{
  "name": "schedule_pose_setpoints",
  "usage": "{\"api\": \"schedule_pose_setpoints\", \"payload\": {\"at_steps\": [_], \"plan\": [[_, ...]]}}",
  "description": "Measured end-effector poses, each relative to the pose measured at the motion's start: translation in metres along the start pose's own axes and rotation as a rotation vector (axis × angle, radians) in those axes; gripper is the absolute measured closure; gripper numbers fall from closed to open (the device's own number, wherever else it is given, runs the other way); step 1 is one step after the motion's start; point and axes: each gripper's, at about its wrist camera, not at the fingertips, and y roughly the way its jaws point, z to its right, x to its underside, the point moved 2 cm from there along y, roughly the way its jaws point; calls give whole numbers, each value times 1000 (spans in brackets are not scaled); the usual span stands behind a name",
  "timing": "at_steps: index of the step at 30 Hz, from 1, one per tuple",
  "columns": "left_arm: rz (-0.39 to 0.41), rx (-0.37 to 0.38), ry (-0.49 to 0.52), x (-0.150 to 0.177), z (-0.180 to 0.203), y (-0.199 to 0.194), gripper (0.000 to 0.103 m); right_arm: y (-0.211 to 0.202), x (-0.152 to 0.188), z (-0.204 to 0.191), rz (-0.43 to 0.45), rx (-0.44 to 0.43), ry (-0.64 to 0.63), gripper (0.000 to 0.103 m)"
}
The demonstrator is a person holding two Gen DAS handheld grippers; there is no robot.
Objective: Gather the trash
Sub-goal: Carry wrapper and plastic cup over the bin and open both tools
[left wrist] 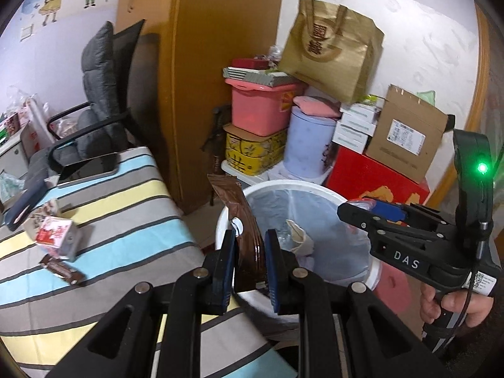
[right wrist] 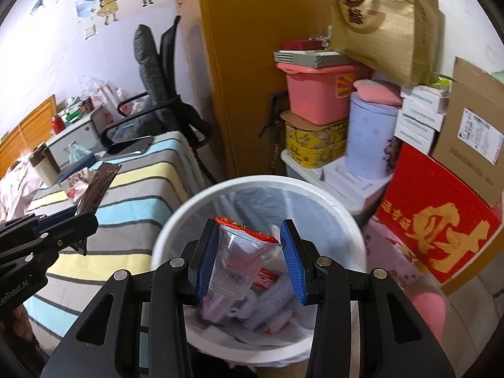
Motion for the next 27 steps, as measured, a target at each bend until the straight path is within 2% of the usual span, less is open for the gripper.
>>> {"api": "schedule_pose_setpoints", "payload": {"at_steps": [9, 16, 22, 25, 27], "plan": [[-50, 38, 14, 4, 22, 26, 83, 12, 9, 21, -56, 21, 5, 60], [-65, 30, 13, 2, 24, 36, 83, 23, 12, 29, -89, 10, -4, 60], [-72, 18, 4, 0, 20, 40, 82, 26, 10, 29, -103, 34, -19, 60], [-70, 19, -1, 0, 18, 39, 77, 25, 10, 29, -98, 39, -17, 52], [-66, 19, -4, 0, 16, 37, 67, 25, 9, 29, -96, 35, -9, 43]]}}
